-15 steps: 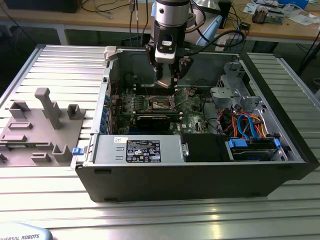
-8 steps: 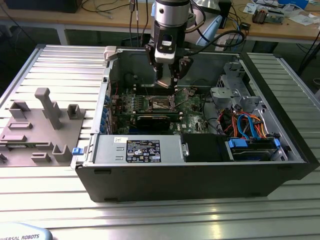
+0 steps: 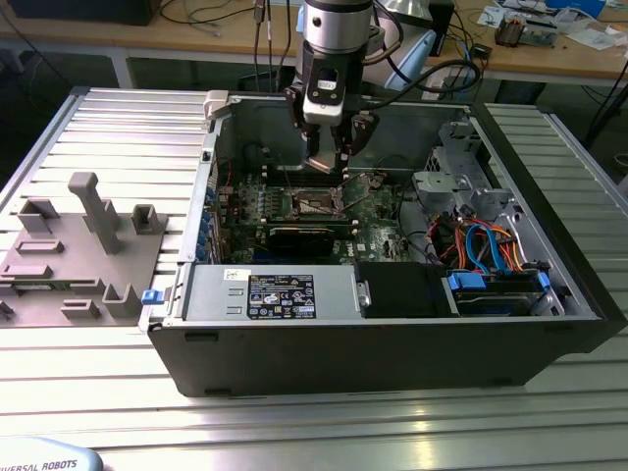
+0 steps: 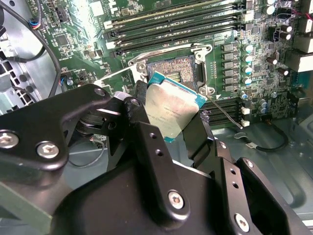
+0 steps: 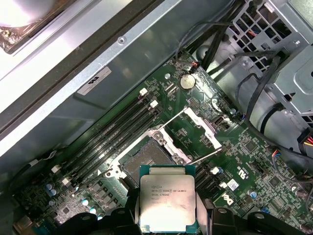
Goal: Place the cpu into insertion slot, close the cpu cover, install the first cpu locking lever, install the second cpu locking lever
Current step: 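Place the cpu into insertion slot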
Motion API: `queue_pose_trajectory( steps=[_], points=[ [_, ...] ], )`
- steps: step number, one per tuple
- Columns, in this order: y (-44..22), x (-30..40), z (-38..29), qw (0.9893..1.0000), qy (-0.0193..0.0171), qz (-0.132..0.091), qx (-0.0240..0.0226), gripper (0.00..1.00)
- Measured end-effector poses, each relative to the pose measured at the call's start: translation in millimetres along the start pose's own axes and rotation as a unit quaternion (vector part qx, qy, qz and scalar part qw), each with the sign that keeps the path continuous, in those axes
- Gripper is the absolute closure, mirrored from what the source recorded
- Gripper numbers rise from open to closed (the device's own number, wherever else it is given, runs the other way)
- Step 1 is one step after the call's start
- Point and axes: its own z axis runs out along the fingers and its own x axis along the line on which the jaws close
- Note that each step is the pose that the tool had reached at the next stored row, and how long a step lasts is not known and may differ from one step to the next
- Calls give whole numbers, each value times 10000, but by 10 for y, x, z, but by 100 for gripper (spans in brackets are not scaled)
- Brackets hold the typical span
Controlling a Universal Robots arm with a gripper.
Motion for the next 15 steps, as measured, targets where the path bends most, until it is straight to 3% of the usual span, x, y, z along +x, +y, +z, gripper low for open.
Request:
queue_pose_trajectory(
  steps=[15],
  points=[
    [0, 0, 2, 10000, -1, 41, 1, 46]
  ],
)
